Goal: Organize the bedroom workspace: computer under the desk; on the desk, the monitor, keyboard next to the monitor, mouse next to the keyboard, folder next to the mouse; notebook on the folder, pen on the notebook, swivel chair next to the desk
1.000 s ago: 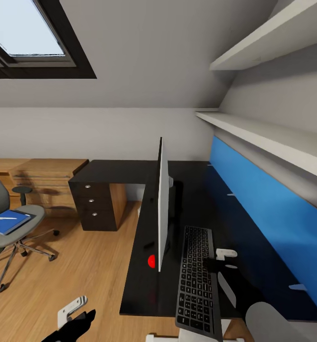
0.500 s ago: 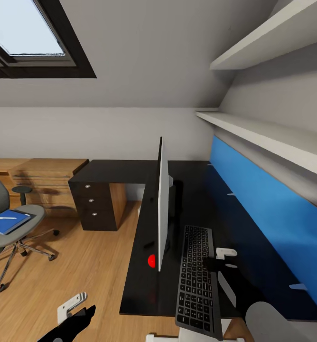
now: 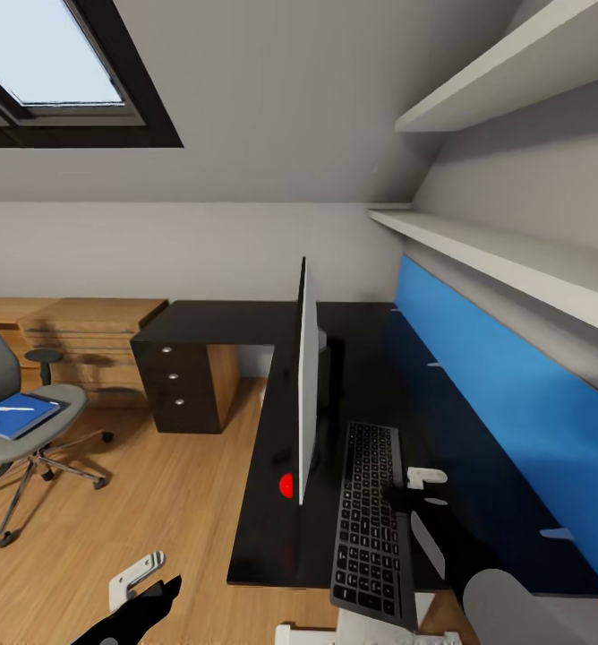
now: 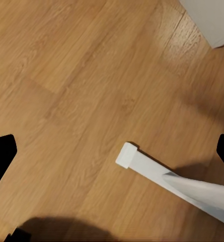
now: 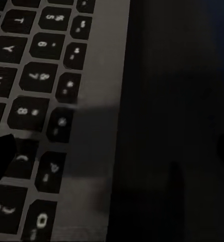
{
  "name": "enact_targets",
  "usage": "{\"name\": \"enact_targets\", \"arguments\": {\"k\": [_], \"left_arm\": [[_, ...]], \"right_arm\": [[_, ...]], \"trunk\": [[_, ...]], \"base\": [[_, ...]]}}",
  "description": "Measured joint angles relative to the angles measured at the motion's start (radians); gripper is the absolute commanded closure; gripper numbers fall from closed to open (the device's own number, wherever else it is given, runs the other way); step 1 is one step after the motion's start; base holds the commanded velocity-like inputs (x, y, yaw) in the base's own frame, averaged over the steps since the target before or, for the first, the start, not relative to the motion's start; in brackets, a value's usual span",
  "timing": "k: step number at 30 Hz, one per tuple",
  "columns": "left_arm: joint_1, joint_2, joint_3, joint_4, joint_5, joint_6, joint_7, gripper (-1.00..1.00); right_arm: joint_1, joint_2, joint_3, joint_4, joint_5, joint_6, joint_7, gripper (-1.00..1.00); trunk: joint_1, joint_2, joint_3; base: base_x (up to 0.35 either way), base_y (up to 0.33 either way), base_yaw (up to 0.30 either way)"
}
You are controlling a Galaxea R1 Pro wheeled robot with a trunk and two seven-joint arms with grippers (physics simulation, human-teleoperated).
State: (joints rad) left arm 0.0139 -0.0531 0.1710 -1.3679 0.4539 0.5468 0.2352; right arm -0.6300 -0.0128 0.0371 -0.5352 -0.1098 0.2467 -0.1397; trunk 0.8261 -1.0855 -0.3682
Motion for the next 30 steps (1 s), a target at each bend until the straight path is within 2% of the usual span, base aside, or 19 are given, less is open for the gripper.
{"name": "enact_targets", "arguments": {"k": [12,30], "left_arm": [[0.0,0.0,0.0,0.0,-0.002,-0.001,0.0,-1.0],[0.0,0.0,0.0,0.0,-0.003,-0.001,0.0,-1.0]], "right_arm": [[0.001,0.001,0.001,-0.001,0.002,-0.002,0.0,-1.0],[0.001,0.0,0.001,-0.002,0.003,-0.001,0.0,-1.0]], "trunk": [[0.0,0.0,0.0],[0.0,0.0,0.0]], "base": [[-0.068,-0.003,0.0],[-0.177,-0.031,0.0]]}}
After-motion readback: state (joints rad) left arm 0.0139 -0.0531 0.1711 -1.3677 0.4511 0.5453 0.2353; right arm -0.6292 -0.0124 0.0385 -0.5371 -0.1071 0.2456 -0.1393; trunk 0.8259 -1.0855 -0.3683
